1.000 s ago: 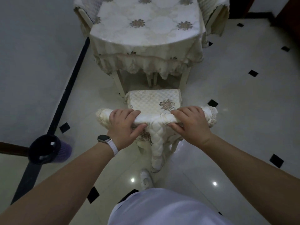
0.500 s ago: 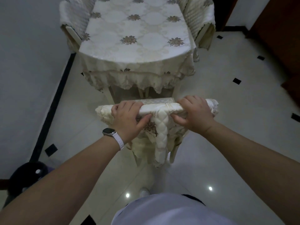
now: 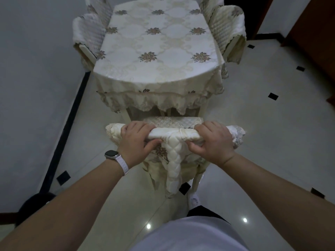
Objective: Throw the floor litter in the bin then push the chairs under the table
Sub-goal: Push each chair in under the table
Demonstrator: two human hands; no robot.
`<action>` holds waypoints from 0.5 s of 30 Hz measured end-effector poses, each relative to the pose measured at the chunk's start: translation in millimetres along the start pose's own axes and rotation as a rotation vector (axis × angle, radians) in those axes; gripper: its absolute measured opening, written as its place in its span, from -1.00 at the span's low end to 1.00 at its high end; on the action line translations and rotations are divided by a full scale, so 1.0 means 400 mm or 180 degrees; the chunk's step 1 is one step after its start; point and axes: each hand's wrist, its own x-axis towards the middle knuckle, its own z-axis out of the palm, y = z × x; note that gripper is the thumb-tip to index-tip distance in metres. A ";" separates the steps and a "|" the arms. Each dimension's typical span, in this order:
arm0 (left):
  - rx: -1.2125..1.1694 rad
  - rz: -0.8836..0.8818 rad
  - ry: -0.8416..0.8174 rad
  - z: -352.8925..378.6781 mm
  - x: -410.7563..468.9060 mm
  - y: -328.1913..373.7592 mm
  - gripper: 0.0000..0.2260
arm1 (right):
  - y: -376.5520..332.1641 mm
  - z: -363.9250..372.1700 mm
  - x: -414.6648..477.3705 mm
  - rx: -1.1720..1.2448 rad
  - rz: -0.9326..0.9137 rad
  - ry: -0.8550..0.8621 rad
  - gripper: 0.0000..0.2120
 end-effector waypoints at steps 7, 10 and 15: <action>-0.0010 -0.0084 0.0087 0.008 0.086 -0.015 -0.58 | 0.047 0.017 0.091 -0.0055 -0.0116 0.0154 -0.64; -0.0021 -0.0159 0.0155 0.019 0.124 -0.014 -0.59 | 0.075 0.027 0.129 -0.0147 -0.0166 0.0239 -0.63; -0.0018 -0.0248 0.0239 0.046 0.168 0.000 -0.57 | 0.143 0.043 0.174 -0.0064 -0.0302 0.0297 -0.64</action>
